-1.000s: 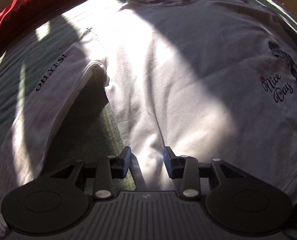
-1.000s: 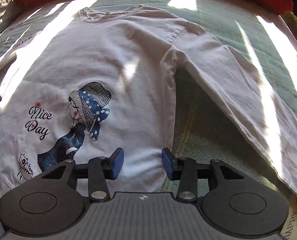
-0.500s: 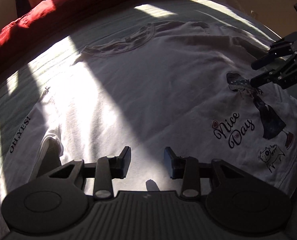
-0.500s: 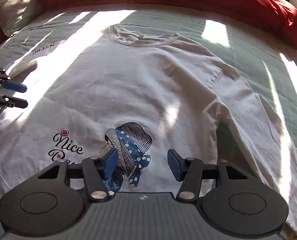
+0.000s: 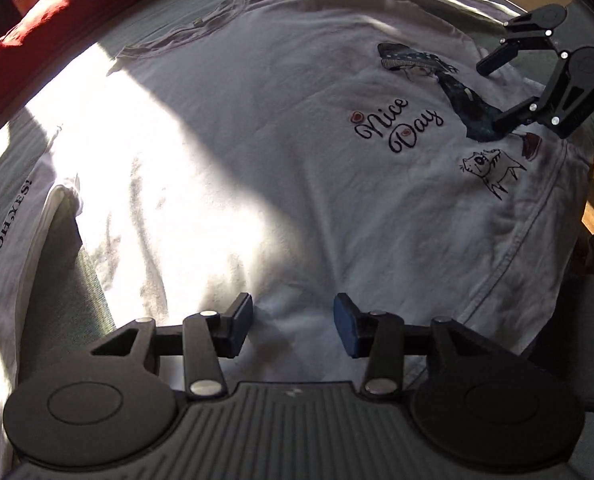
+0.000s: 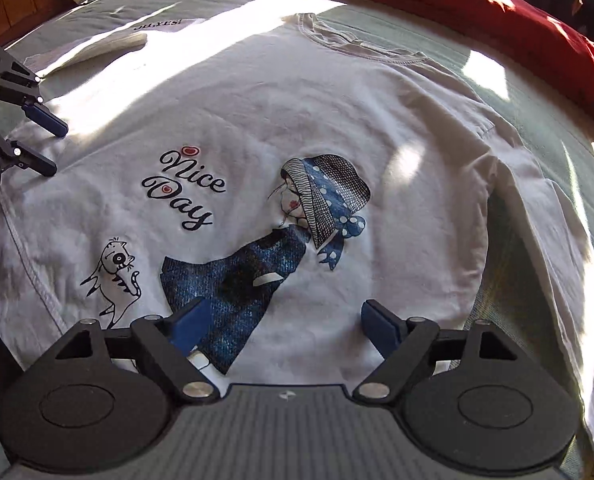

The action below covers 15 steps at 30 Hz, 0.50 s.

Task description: Fold clothes

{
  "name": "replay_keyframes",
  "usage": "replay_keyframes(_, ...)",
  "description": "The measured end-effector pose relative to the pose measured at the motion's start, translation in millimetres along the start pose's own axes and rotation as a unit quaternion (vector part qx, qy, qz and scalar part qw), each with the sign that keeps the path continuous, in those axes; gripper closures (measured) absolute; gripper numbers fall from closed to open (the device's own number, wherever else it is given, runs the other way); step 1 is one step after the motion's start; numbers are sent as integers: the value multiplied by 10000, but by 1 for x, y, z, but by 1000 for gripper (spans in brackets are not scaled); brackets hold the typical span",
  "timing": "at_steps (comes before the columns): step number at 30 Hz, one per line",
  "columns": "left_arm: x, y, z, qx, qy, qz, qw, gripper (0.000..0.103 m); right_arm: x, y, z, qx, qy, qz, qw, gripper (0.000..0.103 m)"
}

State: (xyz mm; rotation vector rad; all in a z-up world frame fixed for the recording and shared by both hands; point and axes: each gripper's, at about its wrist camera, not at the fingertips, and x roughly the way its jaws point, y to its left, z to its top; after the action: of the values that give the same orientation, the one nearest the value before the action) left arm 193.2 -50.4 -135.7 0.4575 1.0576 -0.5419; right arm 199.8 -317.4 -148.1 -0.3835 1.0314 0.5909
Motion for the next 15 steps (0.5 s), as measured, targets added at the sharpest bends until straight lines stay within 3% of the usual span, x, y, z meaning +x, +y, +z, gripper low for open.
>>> replay_keyframes(4,-10,-4,-2,95,-4,-53,9999,54,-15,9,-20,-186,500,180,9984,16)
replay_keyframes(7,-18,-8,-4,167,-6,-93,9998,54,-25,17,-23,-453,594,190,9970,16)
replay_keyframes(10,-25,-11,-5,238,-9,-133,9996,54,-27,27,-9,-674,157,233,9973,16)
replay_keyframes(15,-7,-32,20,1053,-576,-370,9921,53,-2,51,26,-1165,-511,416,9910,16)
